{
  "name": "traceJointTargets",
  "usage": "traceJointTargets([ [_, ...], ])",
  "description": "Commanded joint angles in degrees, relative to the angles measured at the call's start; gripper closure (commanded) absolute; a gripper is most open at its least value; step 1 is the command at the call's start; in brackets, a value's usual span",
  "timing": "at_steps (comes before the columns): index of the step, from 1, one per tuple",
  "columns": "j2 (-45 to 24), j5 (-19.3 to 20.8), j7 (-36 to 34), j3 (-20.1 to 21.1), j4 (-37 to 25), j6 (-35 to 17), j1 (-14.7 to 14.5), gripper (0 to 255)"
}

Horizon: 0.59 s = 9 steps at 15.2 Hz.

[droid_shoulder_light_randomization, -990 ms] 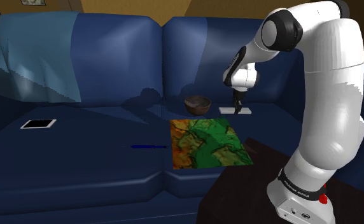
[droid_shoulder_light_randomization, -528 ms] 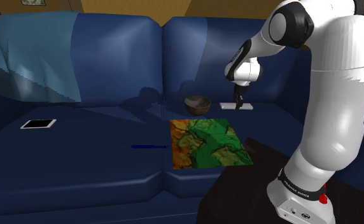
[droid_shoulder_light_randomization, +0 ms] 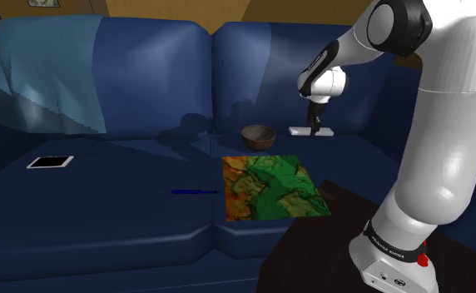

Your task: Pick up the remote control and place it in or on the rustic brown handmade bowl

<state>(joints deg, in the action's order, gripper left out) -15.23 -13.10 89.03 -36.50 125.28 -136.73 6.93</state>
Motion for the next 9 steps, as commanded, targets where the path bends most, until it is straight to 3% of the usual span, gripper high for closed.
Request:
traceJointTargets([
  [1,0.91,0.98,-0.62,-0.47,-0.64,1.36,-0.27,255],
  [9,5.6,5.35,-3.61,-2.05,-2.28,6.58,-1.63,255],
])
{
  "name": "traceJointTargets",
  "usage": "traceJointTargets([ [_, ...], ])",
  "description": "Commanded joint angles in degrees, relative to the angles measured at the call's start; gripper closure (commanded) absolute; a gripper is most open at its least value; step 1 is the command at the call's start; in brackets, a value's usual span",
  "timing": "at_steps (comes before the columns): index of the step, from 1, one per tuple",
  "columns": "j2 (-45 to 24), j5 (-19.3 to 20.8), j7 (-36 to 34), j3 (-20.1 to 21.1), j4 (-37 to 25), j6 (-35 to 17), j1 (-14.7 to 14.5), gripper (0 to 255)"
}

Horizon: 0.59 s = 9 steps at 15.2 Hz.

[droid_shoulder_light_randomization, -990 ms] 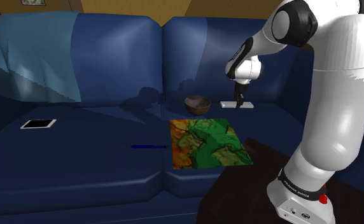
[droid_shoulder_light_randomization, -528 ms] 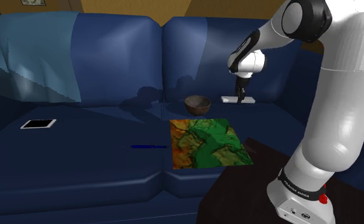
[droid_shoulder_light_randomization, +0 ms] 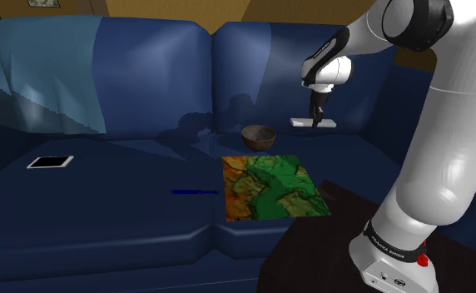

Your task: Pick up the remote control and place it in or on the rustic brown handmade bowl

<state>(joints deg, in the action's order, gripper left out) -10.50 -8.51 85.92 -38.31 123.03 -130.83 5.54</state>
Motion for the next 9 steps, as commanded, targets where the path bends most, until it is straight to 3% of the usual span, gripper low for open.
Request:
traceJointTargets([
  [1,1.14,1.01,-0.67,-0.3,-0.15,1.02,-0.29,255],
  [9,-4.86,-2.19,-8.66,4.31,-7.79,3.42,-4.82,255],
])
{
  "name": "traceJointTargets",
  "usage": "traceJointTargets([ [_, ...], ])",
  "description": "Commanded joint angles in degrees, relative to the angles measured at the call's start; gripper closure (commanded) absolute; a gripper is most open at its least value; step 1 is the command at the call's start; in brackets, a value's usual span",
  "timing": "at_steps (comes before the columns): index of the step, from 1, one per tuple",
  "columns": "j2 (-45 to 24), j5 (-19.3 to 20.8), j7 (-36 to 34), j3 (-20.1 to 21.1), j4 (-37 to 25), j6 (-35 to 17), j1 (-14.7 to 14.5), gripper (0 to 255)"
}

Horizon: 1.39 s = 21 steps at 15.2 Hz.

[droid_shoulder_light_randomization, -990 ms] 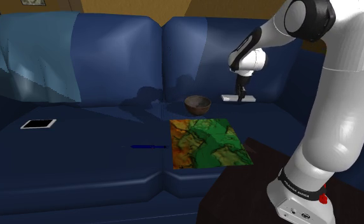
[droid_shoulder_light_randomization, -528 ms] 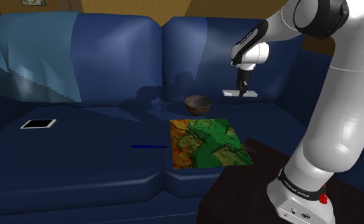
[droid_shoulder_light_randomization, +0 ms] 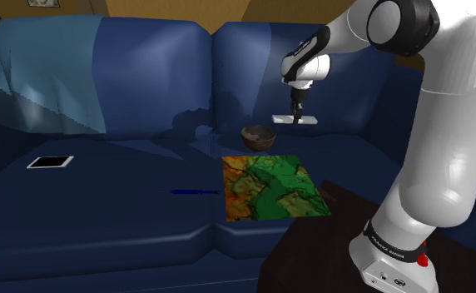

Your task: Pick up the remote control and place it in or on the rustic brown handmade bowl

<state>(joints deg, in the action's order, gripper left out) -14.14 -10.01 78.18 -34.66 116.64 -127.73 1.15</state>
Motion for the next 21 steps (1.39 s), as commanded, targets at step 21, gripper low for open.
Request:
traceJointTargets([
  [21,-17.61,-7.3,-9.22,7.67,-17.42,1.1,-3.11,255],
])
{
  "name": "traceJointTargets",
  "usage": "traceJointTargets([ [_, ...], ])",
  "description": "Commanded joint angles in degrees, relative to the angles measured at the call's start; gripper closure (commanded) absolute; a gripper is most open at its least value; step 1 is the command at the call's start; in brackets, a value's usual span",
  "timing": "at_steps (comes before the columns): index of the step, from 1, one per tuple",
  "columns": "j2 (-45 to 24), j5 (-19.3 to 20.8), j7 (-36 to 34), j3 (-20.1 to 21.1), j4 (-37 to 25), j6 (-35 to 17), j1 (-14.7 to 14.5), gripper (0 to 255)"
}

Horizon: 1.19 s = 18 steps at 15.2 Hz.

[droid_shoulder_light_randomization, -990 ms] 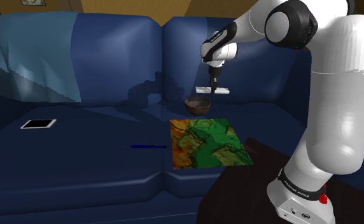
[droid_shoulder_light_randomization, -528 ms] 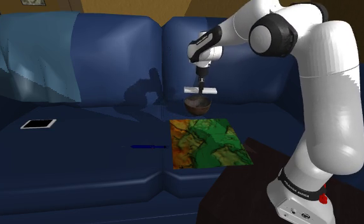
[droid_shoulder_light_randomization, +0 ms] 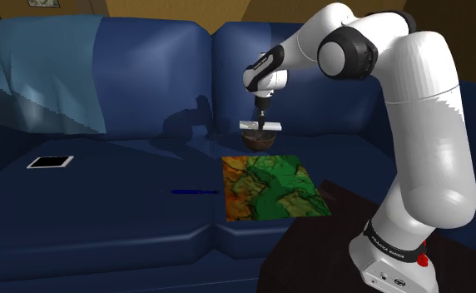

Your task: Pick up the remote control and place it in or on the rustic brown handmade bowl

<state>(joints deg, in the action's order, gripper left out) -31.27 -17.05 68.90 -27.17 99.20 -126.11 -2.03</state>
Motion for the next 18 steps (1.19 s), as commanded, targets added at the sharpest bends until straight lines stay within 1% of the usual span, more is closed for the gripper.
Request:
traceJointTargets([
  [1,-0.93,-0.51,0.21,0.35,0.16,-1.07,0.18,255],
  [3,-1.82,-1.0,0.5,0.69,0.39,-2.13,0.4,255],
  [11,-1.81,-1.0,0.5,0.7,0.39,-2.13,0.41,255],
  [12,-1.81,-1.0,0.5,0.7,0.39,-2.13,0.4,0],
  [17,-1.81,-0.99,0.5,0.69,0.39,-2.13,0.41,0],
  [18,-0.7,-0.38,0.13,0.26,0.08,-0.78,0.12,0],
])
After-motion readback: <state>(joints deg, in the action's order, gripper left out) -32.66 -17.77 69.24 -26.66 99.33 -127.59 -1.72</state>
